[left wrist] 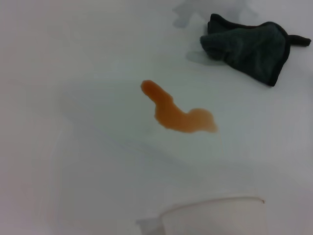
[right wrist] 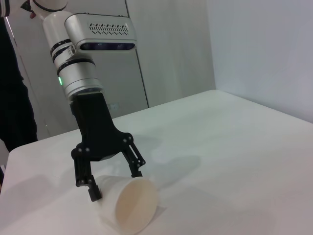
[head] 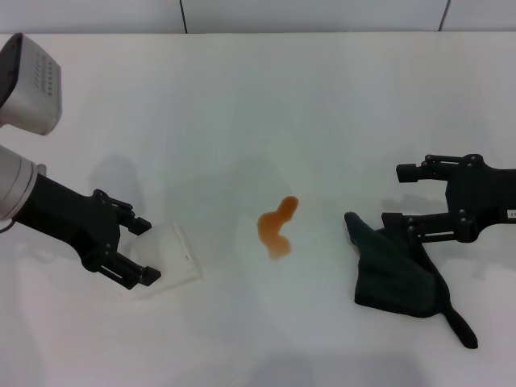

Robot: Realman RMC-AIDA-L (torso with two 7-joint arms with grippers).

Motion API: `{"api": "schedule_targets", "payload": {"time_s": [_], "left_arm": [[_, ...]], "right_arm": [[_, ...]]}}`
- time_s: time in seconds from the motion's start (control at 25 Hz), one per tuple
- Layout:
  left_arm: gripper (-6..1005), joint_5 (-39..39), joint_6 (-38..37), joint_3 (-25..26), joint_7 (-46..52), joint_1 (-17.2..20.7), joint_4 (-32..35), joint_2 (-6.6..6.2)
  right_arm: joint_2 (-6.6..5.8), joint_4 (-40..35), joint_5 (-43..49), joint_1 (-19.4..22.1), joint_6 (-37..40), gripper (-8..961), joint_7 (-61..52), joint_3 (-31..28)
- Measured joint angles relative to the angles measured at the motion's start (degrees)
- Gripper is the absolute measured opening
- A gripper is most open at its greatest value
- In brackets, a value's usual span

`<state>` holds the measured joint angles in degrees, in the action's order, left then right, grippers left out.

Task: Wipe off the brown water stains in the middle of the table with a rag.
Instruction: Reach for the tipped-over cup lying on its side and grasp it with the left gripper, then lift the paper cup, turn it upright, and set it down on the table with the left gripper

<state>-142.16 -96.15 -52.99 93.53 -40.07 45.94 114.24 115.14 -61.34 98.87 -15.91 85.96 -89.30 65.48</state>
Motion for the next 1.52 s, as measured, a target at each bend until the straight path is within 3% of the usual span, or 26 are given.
{"api": "schedule_targets", "payload": {"time_s": [0.56,0.8,1.04,1.32,1.52], "left_arm": [[841,0.28,0.62,0.09,0.01,-0.1,0.15,-0.11],[666,0.24,0.58,0.09,0.06,-0.09,0.29,-0.07],[584,1.64,0.15,2.02,0.22,0.37,1.98,-0.19],[564,6.8,0.44,6.65,-0.35,2.55,4.83,-0.22],[563,15.72,3.45,8.05,-2.31,6.02,5.56,0.26]], "right_arm": [[-0.01,0.0,-0.13,-0.05,-0.04,842,0.0,0.0],[0.0,0.0,-0.17,-0.09,-0.09,841,0.0,0.0],[0.0,-0.19,-0.18,-0.17,-0.09,841,0.0,0.0],[0.0,-0.39,-0.18,-0.19,-0.02,841,0.0,-0.04],[0.0,-0.43,-0.18,-0.3,-0.23,841,0.0,-0.01]]}}
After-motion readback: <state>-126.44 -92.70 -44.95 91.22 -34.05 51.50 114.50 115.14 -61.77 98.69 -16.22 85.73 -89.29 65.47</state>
